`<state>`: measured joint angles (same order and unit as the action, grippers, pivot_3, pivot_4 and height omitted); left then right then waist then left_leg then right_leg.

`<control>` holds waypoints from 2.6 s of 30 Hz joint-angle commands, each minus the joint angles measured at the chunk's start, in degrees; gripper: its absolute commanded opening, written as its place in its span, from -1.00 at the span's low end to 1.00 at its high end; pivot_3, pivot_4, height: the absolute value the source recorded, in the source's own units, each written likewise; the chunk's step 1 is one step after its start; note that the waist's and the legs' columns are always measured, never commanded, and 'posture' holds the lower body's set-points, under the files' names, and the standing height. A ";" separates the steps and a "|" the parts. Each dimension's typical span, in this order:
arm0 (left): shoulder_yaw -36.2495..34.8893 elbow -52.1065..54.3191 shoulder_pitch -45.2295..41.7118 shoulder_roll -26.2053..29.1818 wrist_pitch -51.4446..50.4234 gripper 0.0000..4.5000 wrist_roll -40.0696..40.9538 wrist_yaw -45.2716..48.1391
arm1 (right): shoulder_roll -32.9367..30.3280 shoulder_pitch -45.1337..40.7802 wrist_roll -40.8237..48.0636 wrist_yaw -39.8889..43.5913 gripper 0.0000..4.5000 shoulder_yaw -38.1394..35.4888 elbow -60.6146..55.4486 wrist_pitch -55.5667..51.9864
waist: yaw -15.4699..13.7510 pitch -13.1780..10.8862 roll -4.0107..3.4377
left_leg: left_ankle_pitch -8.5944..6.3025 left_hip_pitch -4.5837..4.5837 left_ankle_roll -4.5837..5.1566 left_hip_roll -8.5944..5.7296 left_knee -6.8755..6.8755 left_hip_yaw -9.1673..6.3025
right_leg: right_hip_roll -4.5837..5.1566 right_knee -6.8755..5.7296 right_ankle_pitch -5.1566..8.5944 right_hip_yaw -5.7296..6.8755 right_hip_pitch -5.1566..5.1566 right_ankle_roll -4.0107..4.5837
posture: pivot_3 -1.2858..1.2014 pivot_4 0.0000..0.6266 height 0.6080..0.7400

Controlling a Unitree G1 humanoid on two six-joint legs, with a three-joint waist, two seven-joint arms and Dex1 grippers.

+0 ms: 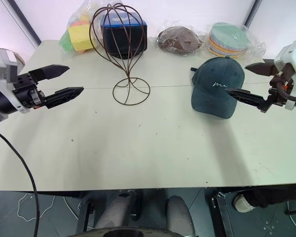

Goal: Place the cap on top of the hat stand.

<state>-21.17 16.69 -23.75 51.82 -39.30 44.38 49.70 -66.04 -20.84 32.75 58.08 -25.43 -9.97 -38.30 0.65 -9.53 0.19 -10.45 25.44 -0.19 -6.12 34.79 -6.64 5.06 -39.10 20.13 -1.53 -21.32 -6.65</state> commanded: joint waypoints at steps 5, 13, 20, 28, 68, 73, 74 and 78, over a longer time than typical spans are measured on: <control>-0.25 0.83 -1.64 0.30 0.74 1.00 0.12 -0.17 | -0.66 -0.78 0.04 -0.83 0.98 -2.21 -1.60 1.23 | -0.01 0.00 0.00 | 0.00 0.00 0.00 0.00 0.00 0.00 | 0.00 0.00 0.00 0.00 0.00 0.00 | 0.03 -0.52 1.00; 0.47 1.78 -1.22 -0.97 0.65 1.00 -0.02 -1.03 | 1.78 1.37 -4.45 -6.59 0.98 0.43 -6.51 3.75 | -0.01 0.00 0.00 | 0.00 0.00 0.00 0.00 0.01 0.00 | 0.00 0.00 0.00 0.00 0.00 0.00 | 0.03 -0.52 1.00; 1.91 3.45 -0.10 -3.60 0.76 1.00 0.03 -3.07 | 5.68 7.38 -13.61 -14.46 0.98 3.26 -13.13 9.44 | -0.04 0.00 0.00 | 0.01 0.00 -0.01 -0.01 0.02 0.00 | -0.01 -0.01 0.00 0.01 0.01 -0.01 | 0.03 -0.52 1.00; 6.23 6.58 3.35 -8.74 2.34 1.00 -2.78 -6.67 | 8.74 15.68 -24.76 -19.68 0.98 5.67 -16.05 18.61 | -0.13 0.01 0.02 | 0.01 -0.01 -0.01 -0.01 0.11 -0.01 | -0.03 -0.02 -0.01 0.02 0.10 -0.02 | 0.03 -0.52 1.00; 7.43 18.45 12.74 -12.08 1.47 1.00 -8.05 -16.39 | 21.60 20.97 -59.49 -45.97 0.98 18.14 12.01 51.96 | -0.09 0.05 0.01 | 0.14 -0.15 -0.22 -0.01 0.20 -0.03 | -0.11 -0.07 -0.01 0.05 0.29 -0.02 | 0.03 -0.52 1.00; 6.91 19.21 13.48 -11.73 0.94 1.00 -8.08 -16.78 | 22.17 18.61 -62.47 -50.15 0.98 19.64 15.61 52.40 | 0.00 0.05 0.00 | 0.15 -0.16 -0.24 -0.01 0.19 -0.03 | -0.14 -0.08 -0.01 0.04 0.29 -0.02 | 0.03 -0.52 1.00; 6.83 19.43 13.61 -11.73 0.84 1.00 -8.04 -16.87 | 22.20 18.36 -62.68 -50.74 0.98 19.79 16.03 52.41 | -0.02 0.05 0.00 | 0.17 -0.16 -0.27 0.00 0.19 -0.03 | -0.14 -0.09 -0.01 0.04 0.28 -0.02 | 0.03 -0.52 1.00; 6.71 19.81 13.84 -11.55 0.65 1.00 -8.03 -17.09 | 22.12 16.37 -64.19 -53.29 0.98 20.90 18.38 52.23 | -0.03 0.05 0.00 | 0.19 -0.16 -0.30 -0.01 0.21 -0.03 | -0.14 -0.09 -0.01 0.04 0.30 -0.02 | 0.03 -0.52 1.00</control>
<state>-12.68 34.31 -9.75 39.50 -38.97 35.72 32.85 -43.80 -3.35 -30.85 6.54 -4.33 8.46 13.54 0.62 -9.47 0.20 -10.26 25.28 -0.49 -6.13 35.00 -6.67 4.92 -39.19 20.12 -1.49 -21.02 -6.68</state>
